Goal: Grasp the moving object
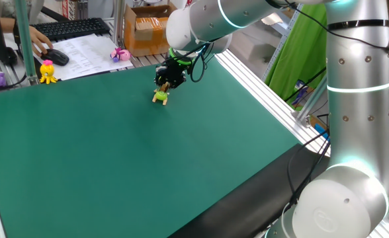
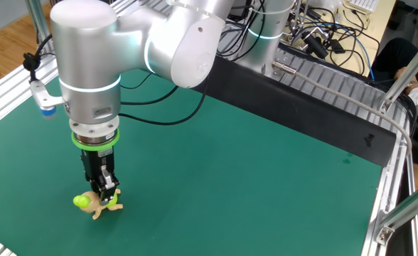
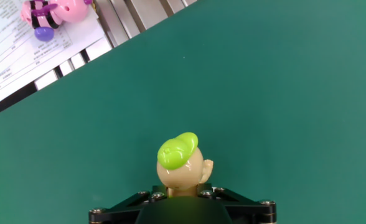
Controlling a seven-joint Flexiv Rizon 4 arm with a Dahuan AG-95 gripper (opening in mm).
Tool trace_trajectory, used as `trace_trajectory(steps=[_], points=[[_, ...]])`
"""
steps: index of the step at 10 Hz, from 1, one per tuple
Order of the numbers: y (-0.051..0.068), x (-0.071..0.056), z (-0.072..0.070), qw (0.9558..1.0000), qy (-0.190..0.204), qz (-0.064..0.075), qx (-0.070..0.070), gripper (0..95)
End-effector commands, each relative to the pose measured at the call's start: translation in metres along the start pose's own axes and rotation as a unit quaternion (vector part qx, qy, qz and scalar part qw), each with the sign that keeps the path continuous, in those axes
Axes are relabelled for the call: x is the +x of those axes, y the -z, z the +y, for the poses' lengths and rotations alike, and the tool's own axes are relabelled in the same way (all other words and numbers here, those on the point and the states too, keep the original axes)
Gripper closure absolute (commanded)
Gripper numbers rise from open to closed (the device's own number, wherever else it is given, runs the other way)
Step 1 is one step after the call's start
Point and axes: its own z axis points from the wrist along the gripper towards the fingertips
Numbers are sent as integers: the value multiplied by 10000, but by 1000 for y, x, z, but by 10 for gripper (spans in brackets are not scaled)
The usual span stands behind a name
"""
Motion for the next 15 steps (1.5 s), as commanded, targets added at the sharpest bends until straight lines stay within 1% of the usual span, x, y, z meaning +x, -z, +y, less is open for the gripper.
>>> trace_trajectory(steps=[1, 10, 11, 12, 13, 14, 15], points=[[-2, 1, 0, 10000, 1, 12, 4, 760], [-2, 1, 0, 10000, 1, 12, 4, 760], [20, -3, 26, 9992, -364, -5, -186, 760], [19, -3, 26, 9992, -358, -5, -182, 380], [19, -3, 26, 9993, -339, -8, -167, 380], [14, -1, 25, 9994, -306, -35, -153, 380], [13, -1, 24, 9996, -246, -22, -148, 380]])
